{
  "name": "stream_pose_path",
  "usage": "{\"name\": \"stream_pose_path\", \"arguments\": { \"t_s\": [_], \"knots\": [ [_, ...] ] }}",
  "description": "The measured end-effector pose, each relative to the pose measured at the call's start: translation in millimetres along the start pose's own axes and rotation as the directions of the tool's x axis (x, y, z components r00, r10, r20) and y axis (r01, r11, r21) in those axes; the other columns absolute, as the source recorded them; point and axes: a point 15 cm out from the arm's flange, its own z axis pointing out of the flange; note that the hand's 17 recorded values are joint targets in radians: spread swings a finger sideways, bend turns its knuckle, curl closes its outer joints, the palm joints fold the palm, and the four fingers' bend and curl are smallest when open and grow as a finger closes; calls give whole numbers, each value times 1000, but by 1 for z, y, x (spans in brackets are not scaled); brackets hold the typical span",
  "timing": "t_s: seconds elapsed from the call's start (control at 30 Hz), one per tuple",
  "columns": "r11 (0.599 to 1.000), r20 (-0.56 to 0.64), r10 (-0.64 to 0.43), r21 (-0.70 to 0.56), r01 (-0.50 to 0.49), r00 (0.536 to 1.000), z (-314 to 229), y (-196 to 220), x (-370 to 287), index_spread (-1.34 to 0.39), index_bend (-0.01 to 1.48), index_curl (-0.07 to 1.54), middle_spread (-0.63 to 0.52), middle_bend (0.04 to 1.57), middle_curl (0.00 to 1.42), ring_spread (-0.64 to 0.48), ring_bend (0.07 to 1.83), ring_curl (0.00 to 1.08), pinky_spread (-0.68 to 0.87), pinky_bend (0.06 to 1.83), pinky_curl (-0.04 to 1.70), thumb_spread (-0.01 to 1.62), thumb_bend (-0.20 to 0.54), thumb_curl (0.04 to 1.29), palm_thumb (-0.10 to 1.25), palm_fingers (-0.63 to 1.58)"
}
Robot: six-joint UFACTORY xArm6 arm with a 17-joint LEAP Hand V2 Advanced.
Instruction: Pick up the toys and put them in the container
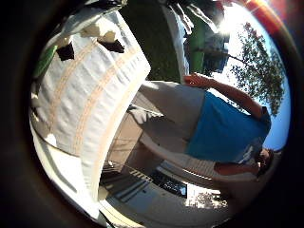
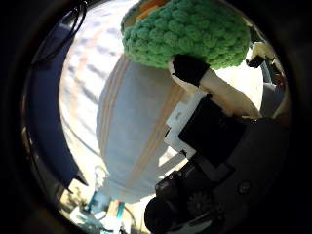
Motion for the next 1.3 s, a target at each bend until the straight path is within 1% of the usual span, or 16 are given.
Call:
{"name": "stream_pose_path", "arguments": {
  "t_s": [0.07, 0.13, 0.17, 0.2, 0.27, 0.3, 0.5, 0.67, 0.77, 0.8, 0.93, 1.0, 1.07, 1.2, 1.3],
  "knots": [
    [1000, 19, 14, 0, -14, 1000, -9, 6, 1, -540, 299, 109, -189, 990, 795, -24, 1232, 717, 357, 1287, 570, 1090, 2, 395, 800, 1109],
    [1000, 63, 30, -2, -30, 998, -21, 12, -5, -604, 380, 106, -201, 1033, 839, -49, 1246, 741, 319, 1349, 614, 1088, 12, 423, 870, 1088],
    [999, 88, 36, 0, -36, 996, -30, 16, -7, -619, 397, 106, -203, 1040, 849, -55, 1249, 746, 310, 1361, 624, 1092, 13, 429, 884, 1080],
    [999, 103, 37, 1, -38, 994, -39, 20, -8, -663, 446, 104, -207, 1064, 879, -69, 1259, 761, 285, 1388, 649, 1101, 11, 444, 912, 1058],
    [999, 126, 37, 4, -38, 991, -60, 31, -7, -690, 477, 102, -210, 1076, 896, -78, 1265, 771, 271, 1402, 664, 1107, 6, 453, 925, 1043],
    [999, 133, 40, 3, -41, 990, -69, 37, -6, -731, 518, 99, -213, 1093, 920, -89, 1275, 787, 253, 1422, 687, 1114, -1, 467, 941, 1023],
    [1000, 188, 20, 4, -21, 982, -134, 81, -6, -852, 653, 85, -220, 1132, 989, -115, 1317, 831, 205, 1463, 745, 1144, -16, 500, 955, 958],
    [999, 244, 0, 47, -12, 970, -192, 114, -16, -924, 730, 64, -223, 1160, 1030, -128, 1357, 860, 183, 1485, 782, 1173, -20, 512, 942, 910],
    [997, 309, -29, 79, 5, 951, -220, 130, -33, -949, 761, 53, -223, 1170, 1044, -132, 1369, 869, 176, 1493, 796, 1182, -18, 516, 941, 895],
    [994, 340, -55, 108, 19, 939, -235, 133, -46, -966, 785, 44, -223, 1177, 1053, -134, 1374, 875, 171, 1499, 806, 1191, -22, 516, 929, 883],
    [985, 406, -117, 160, 55, 907, -255, 129, -84, -993, 845, 27, -224, 1185, 1073, -138, 1387, 886, 162, 1509, 826, 1202, -19, 520, 921, 865],
    [982, 418, -139, 174, 71, 898, -261, 125, -98, -1002, 872, 18, -224, 1188, 1080, -139, 1391, 889, 159, 1511, 833, 1205, -19, 522, 920, 860],
    [975, 447, -182, 195, 103, 876, -273, 113, -129, -1011, 903, 5, -224, 1192, 1088, -140, 1397, 894, 156, 1513, 843, 1208, -17, 523, 921, 852],
    [979, 488, -163, 190, 78, 857, -278, 104, -157, -1019, 939, -10, -224, 1196, 1096, -142, 1403, 898, 152, 1516, 853, 1210, -17, 525, 921, 843],
    [983, 524, -122, 180, 31, 843, -278, 94, -177, -1023, 963, -13, -223, 1200, 1102, -142, 1408, 901, 150, 1518, 861, 1214, -17, 526, 924, 836]
  ]
}}
